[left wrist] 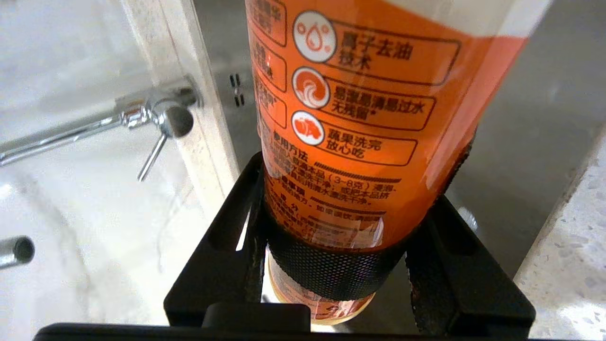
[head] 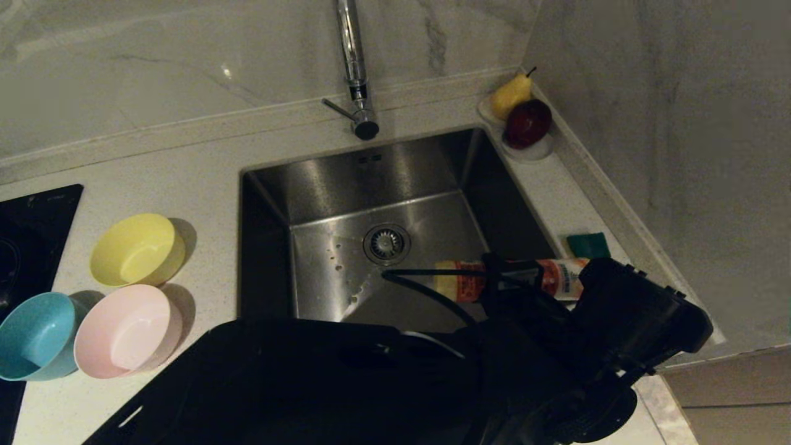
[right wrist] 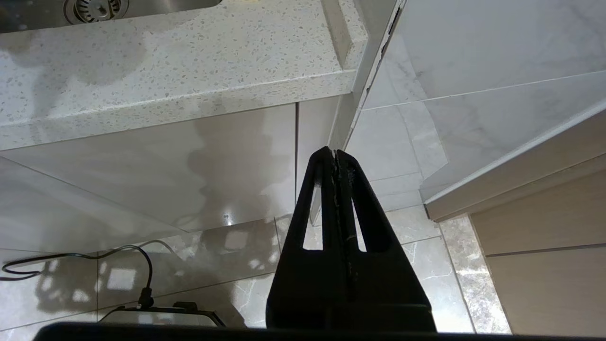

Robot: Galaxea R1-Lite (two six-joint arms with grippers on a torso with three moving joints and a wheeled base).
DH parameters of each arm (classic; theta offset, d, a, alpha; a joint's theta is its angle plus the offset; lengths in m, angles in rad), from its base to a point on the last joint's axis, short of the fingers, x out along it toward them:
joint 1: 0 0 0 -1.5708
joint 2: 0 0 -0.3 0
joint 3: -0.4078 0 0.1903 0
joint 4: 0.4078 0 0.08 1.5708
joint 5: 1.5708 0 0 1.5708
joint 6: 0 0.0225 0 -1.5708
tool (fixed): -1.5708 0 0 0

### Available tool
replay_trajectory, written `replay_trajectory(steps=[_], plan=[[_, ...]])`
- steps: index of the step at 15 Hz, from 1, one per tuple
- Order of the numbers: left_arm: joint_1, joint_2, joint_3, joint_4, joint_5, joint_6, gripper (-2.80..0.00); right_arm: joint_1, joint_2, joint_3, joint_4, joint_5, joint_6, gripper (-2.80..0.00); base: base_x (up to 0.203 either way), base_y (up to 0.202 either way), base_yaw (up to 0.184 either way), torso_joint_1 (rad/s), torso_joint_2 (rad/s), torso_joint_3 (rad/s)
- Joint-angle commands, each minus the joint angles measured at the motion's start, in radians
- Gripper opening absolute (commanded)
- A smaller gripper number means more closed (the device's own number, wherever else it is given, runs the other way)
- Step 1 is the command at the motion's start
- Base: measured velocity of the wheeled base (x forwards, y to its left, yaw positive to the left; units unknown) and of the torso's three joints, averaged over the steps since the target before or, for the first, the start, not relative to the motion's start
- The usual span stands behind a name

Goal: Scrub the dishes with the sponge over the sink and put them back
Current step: Squeeze it onto the sponge

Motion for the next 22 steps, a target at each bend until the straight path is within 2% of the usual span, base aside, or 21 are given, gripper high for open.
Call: replay_trajectory(steps=[1, 7, 13, 18, 22], plan=[[-0.001, 0.022, -0.001, -0.004, 0.014, 0.004, -2.80, 0.000, -0.002, 0.000, 0.000, 0.000, 0.000, -2.80, 0.000, 0.000, 0.000, 0.000, 0.00, 0.000], [-0.001, 0.043, -0.003, -0.070, 0.055, 0.008, -2.80, 0.000, -0.002, 0.000, 0.000, 0.000, 0.000, -2.80, 0.000, 0.000, 0.000, 0.000, 0.00, 0.000], [-0.001, 0.045, -0.004, -0.073, 0.142, 0.052, -2.80, 0.000, -0.002, 0.000, 0.000, 0.000, 0.000, -2.80, 0.000, 0.000, 0.000, 0.000, 0.00, 0.000], [-0.001, 0.052, -0.006, -0.106, 0.147, 0.105, -2.80, 0.000, -0.002, 0.000, 0.000, 0.000, 0.000, -2.80, 0.000, 0.000, 0.000, 0.000, 0.00, 0.000], [-0.001, 0.058, -0.012, -0.151, 0.140, 0.116, -2.80, 0.000, -0.002, 0.000, 0.000, 0.000, 0.000, -2.80, 0.000, 0.000, 0.000, 0.000, 0.00, 0.000]])
